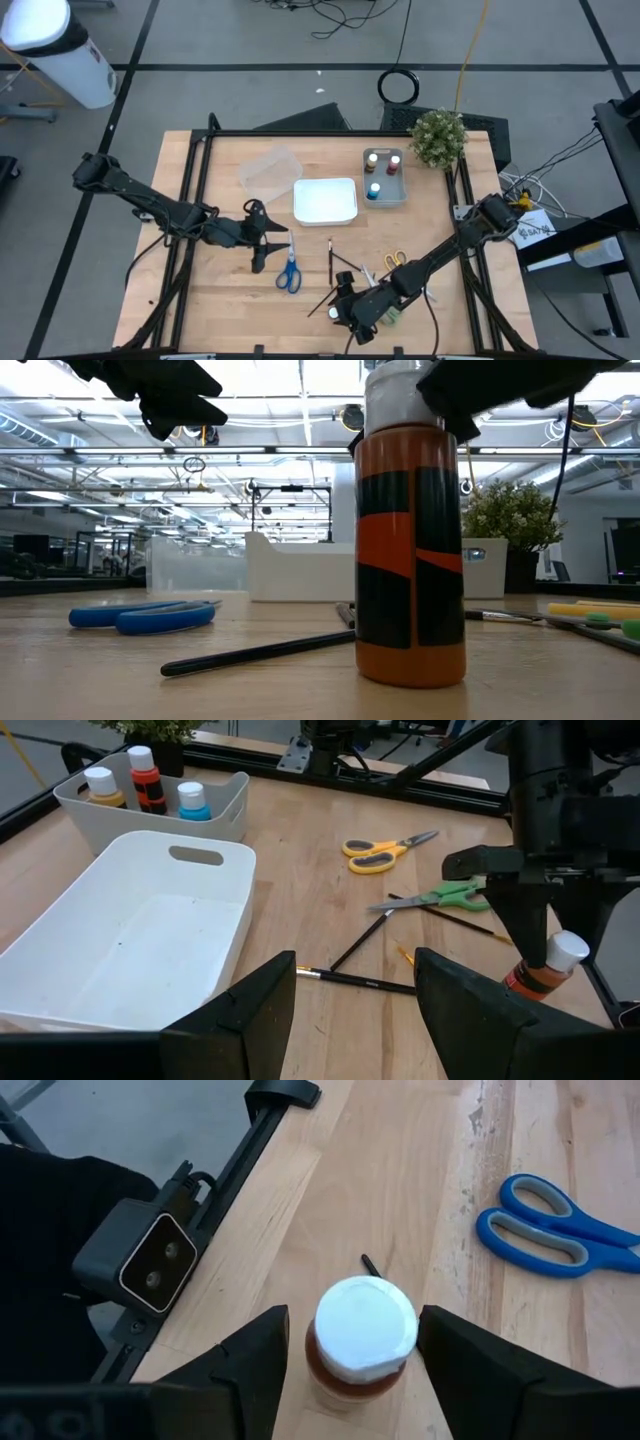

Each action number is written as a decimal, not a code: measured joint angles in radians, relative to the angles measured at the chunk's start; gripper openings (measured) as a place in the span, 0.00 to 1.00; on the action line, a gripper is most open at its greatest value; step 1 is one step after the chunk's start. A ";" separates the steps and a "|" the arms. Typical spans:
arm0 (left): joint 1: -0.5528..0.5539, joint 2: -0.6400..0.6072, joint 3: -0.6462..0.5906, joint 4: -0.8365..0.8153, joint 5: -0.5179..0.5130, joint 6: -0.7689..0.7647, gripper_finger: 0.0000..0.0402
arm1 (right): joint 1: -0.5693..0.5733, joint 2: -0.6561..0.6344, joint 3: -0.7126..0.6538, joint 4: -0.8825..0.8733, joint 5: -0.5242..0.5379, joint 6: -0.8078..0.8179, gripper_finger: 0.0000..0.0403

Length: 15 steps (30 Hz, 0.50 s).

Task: Pick & Place Paint Supplies
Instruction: Put the orange paint bottle in the gray bin

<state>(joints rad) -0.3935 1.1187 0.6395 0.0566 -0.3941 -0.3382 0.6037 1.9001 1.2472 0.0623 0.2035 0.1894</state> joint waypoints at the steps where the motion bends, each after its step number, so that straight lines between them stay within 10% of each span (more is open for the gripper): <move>1: 0.000 0.000 0.000 0.000 0.000 0.001 0.53 | 0.000 -0.005 0.000 0.001 0.000 0.000 0.52; 15: 0.000 0.000 0.000 0.000 0.000 0.002 0.53 | 0.007 -0.018 0.000 0.000 -0.025 0.008 0.52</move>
<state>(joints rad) -0.3935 1.1187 0.6395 0.0566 -0.3943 -0.3367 0.6106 1.8820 1.2476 0.0628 0.1783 0.1970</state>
